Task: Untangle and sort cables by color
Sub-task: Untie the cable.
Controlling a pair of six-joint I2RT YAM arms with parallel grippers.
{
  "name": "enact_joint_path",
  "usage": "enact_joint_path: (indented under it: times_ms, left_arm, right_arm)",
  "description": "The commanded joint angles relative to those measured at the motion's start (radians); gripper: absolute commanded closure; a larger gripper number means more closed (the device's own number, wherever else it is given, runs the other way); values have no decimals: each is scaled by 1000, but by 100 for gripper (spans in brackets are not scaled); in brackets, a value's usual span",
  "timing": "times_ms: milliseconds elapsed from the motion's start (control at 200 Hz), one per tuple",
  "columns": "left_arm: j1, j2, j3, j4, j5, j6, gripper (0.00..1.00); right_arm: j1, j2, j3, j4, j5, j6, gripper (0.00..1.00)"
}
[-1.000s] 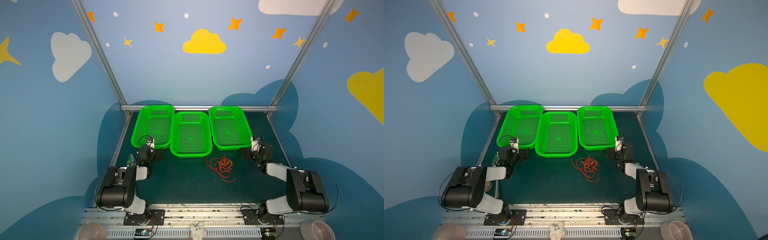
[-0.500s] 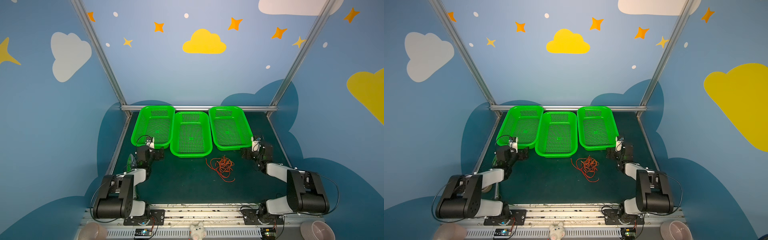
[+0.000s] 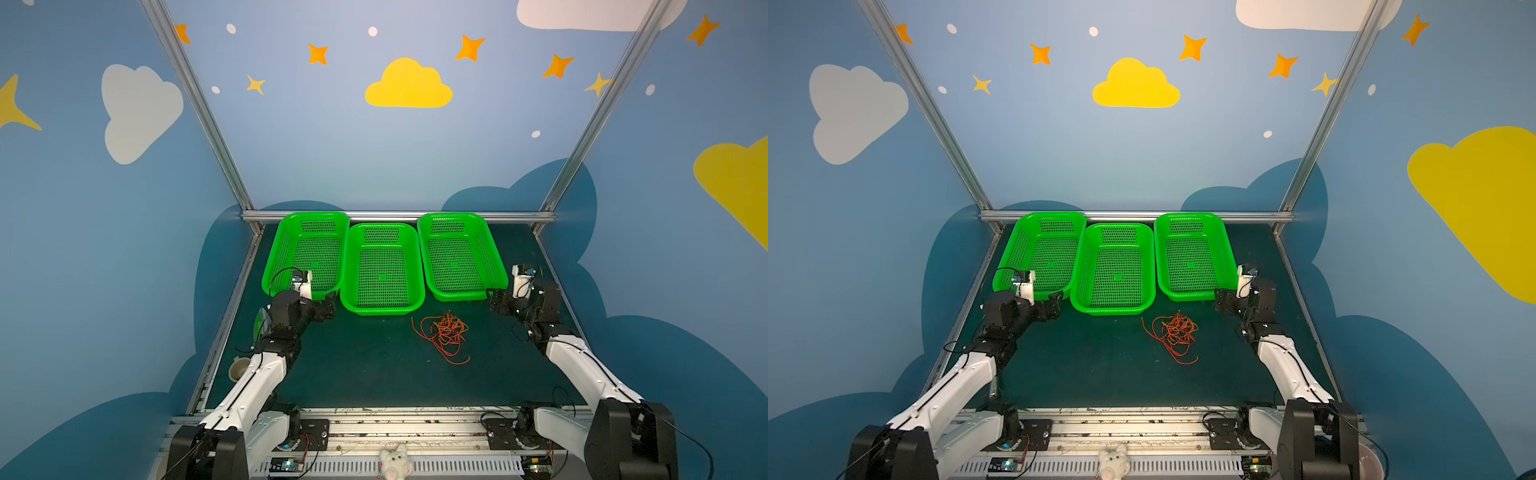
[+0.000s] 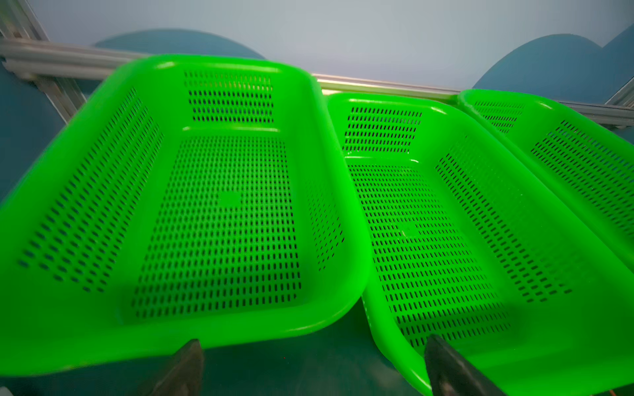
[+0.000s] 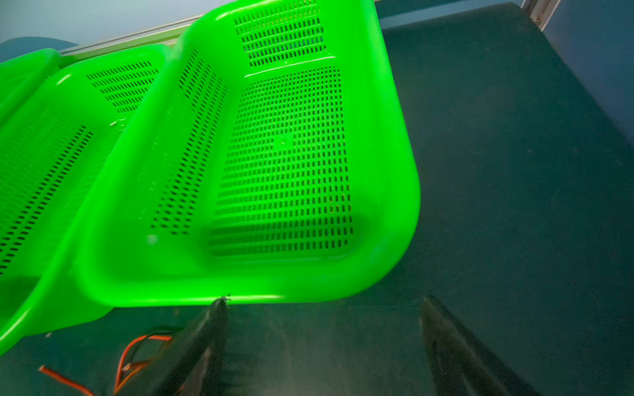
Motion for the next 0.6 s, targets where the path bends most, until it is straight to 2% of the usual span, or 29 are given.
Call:
enact_joint_path:
  times_ms: [0, 135, 230, 405, 526, 591]
  left_arm:
    - [-5, -14, 22, -119, -34, -87, 0]
    - [-14, -60, 27, -152, 50, -118, 2]
    - [-50, -101, 51, -234, 55, -117, 4]
    - [-165, -183, 68, -289, 39, -89, 8]
    - [-256, -192, 86, -301, 31, -77, 10]
    - [-312, -177, 93, -290, 26, -64, 10]
  right_arm:
    - [6, -20, 7, -76, -9, 60, 13]
    - [11, -45, 2, -98, -71, 55, 16]
    - [46, -81, 9, -142, -113, 60, 21]
    - [218, -139, -16, -139, -147, -13, 26]
    - [321, -127, -16, -152, -128, 29, 33]
    - [371, -102, -9, -171, -123, 58, 34]
